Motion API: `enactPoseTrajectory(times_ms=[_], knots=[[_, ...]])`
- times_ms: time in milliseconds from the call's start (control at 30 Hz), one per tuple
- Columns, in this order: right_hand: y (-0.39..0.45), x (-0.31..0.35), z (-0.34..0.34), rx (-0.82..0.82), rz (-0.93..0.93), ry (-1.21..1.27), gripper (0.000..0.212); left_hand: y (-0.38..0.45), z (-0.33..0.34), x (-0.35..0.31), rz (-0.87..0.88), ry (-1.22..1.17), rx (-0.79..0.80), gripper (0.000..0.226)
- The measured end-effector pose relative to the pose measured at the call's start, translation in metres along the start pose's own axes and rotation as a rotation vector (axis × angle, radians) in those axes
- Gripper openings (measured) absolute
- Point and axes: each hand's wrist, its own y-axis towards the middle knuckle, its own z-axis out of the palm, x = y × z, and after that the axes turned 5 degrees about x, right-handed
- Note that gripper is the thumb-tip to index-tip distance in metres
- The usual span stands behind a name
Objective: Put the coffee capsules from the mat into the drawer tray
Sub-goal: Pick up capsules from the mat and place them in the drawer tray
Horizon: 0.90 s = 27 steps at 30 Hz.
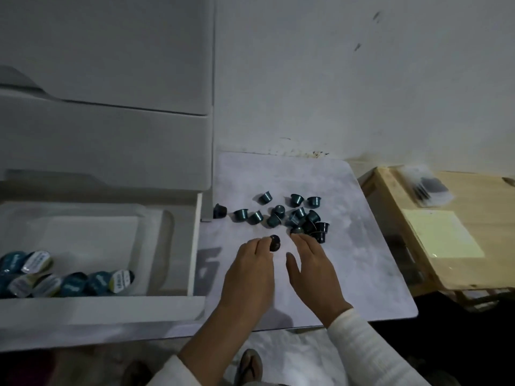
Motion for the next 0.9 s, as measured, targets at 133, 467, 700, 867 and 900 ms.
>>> enactPoseTrajectory(times_ms=[133, 467, 700, 867, 900], knots=[[0.004, -0.038, 0.011, 0.064, 0.008, 0.024, 0.039, 0.013, 0.036, -0.001, -0.118, -0.11, 0.062, 0.043], [0.048, -0.07, 0.038, 0.092, 0.008, 0.063, 0.035, 0.055, 0.081, 0.013, -0.185, -0.196, -0.002, 0.034], [0.063, -0.073, 0.043, 0.038, -0.016, 0.048, 0.026, 0.069, 0.087, 0.014, -0.161, -0.155, -0.031, 0.018], [0.065, -0.078, 0.044, 0.044, -0.013, 0.087, 0.024, 0.069, 0.093, 0.019, -0.134, -0.155, -0.071, 0.014], [0.065, -0.078, 0.045, 0.048, -0.008, 0.094, 0.024, 0.069, 0.094, 0.019, -0.133, -0.153, -0.08, 0.019]])
